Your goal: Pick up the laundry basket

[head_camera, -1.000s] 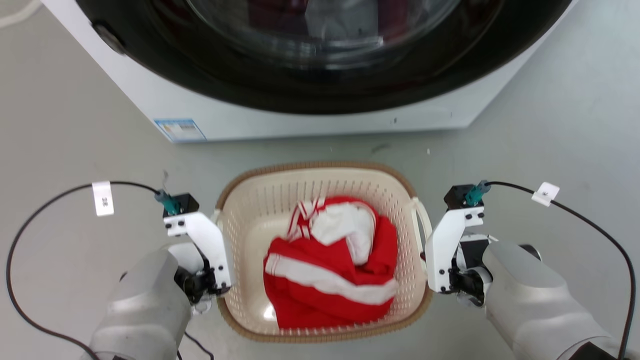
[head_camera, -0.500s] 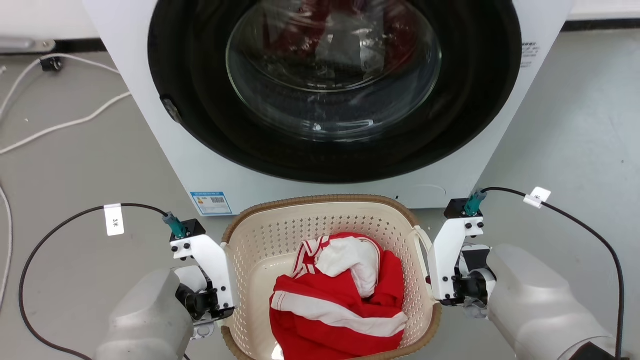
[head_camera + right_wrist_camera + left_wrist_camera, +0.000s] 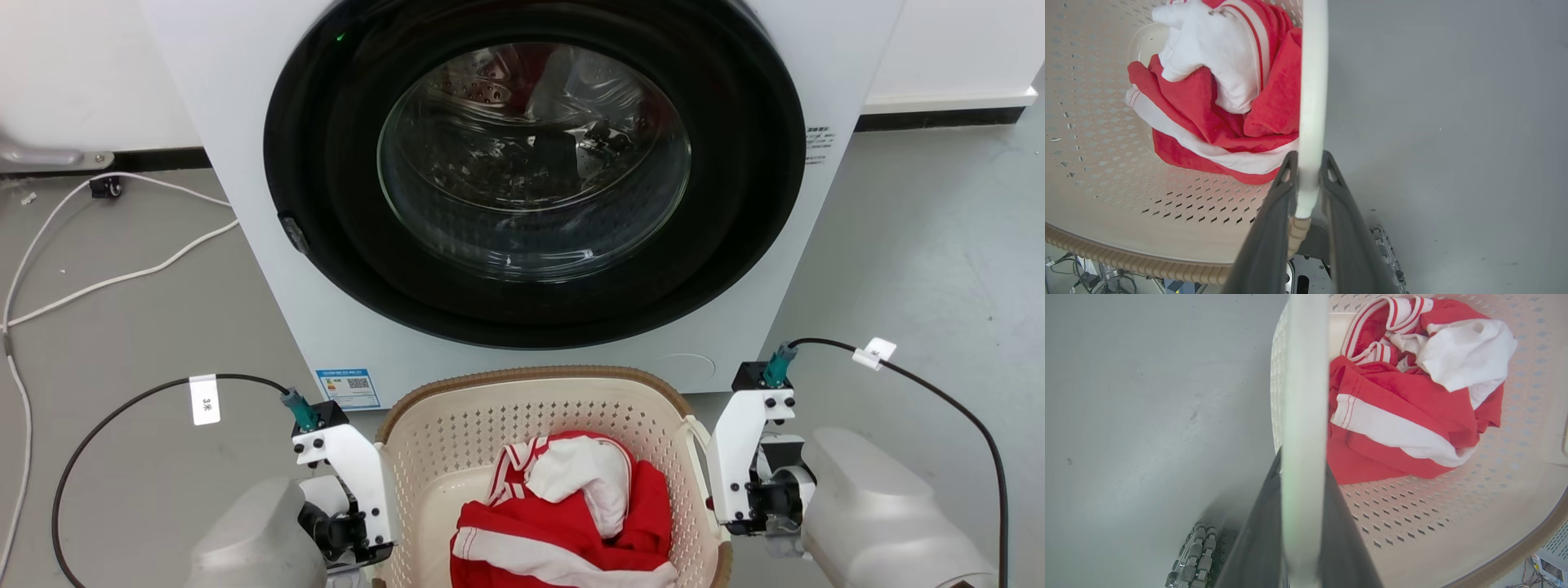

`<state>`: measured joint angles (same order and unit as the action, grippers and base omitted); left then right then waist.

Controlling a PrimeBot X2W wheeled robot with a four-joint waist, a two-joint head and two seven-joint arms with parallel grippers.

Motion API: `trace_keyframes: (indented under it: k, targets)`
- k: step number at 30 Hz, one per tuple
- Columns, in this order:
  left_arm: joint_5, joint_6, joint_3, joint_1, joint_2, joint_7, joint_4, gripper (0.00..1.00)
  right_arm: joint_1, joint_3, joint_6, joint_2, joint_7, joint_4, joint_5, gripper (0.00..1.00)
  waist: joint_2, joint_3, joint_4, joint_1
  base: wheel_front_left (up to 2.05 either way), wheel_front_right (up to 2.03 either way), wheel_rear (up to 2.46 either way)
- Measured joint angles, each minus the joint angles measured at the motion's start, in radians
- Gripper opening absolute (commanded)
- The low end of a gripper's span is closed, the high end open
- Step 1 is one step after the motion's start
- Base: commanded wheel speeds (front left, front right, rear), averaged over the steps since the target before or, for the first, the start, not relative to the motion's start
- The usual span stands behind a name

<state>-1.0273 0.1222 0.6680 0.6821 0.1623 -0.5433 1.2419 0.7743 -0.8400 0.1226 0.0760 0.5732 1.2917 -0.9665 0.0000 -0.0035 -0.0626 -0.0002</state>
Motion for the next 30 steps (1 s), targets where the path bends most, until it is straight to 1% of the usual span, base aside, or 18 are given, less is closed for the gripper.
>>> trace_keyframes:
  k: [9, 30]
  targets:
    - [-0.021, 0.0, 0.016, -0.023, -0.005, -0.005, 0.001, 0.0, -0.026, 0.013, 0.0, 0.0, 0.017, 0.005, -0.005, 0.0, 0.0, -0.02, -0.006, 0.0001, 0.0, 0.0, 0.0]
    - [-0.06, 0.0, 0.046, -0.028, -0.005, 0.015, -0.003, 0.0, -0.026, 0.033, 0.0, 0.001, 0.016, 0.006, 0.012, 0.0, 0.0, -0.01, -0.004, 0.0003, 0.0, 0.0, 0.0]
